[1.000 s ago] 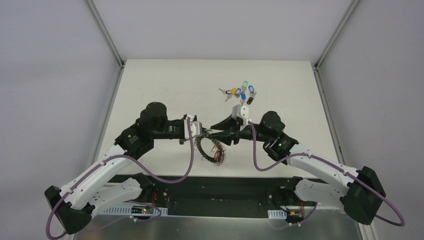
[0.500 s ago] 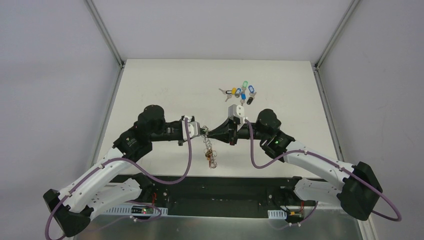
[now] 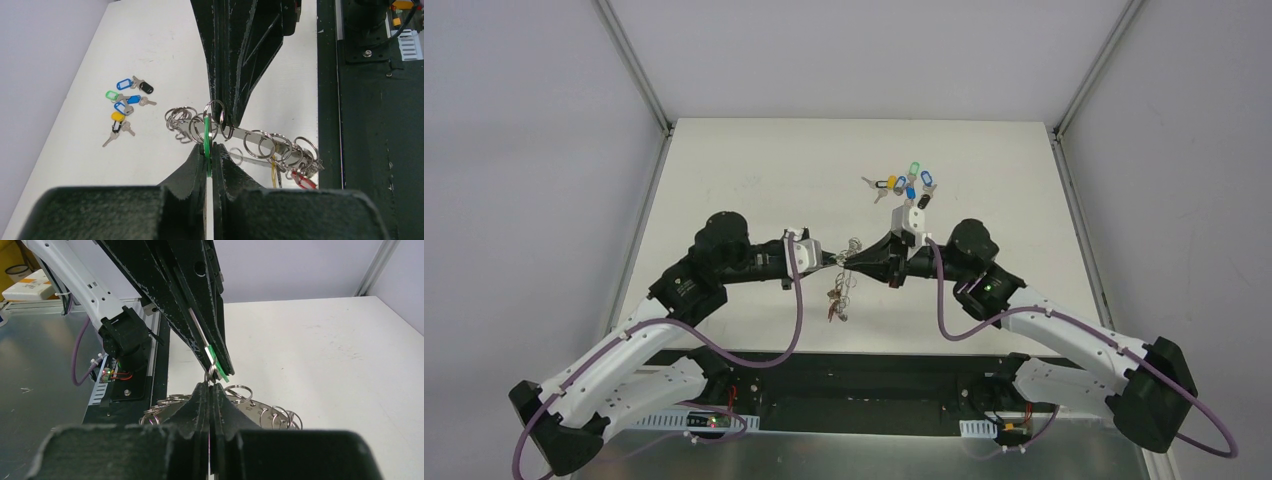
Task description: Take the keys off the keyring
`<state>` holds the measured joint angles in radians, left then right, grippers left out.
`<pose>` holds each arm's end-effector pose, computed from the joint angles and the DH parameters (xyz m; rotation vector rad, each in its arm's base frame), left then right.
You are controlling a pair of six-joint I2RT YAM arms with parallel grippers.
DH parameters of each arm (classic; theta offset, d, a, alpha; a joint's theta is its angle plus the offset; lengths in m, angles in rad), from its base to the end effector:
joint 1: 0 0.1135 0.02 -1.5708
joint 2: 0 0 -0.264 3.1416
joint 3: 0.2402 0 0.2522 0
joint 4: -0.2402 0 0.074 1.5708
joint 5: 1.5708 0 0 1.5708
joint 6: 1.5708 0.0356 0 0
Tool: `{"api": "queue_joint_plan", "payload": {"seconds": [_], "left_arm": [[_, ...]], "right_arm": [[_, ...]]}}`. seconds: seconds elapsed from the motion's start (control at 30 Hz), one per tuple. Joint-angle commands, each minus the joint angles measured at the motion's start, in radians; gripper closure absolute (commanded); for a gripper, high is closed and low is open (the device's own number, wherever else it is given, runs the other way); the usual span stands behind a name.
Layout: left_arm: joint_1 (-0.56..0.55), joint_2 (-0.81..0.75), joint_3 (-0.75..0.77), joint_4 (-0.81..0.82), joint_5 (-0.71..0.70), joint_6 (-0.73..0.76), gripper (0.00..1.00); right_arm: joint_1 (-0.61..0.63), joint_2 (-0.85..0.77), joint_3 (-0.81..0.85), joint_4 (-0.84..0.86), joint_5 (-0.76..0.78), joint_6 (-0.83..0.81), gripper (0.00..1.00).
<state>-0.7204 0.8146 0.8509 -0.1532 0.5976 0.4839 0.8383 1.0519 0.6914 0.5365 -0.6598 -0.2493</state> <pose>0.1252 -0.1366 0.3623 1.3089 1.1052 -0.6787 0.1443 0.1930 0.3304 -1.2048 0.8952 0.9366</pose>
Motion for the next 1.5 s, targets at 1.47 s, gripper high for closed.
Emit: {"api": "queue_joint_plan", "payload": {"seconds": [1.47], "left_arm": [[0.01,-0.02,-0.016,0.106,-0.031,0.034,1.0]], "right_arm": [[0.045,-0.025,-0.011,0.224,0.544,0.12,1.0]]}}
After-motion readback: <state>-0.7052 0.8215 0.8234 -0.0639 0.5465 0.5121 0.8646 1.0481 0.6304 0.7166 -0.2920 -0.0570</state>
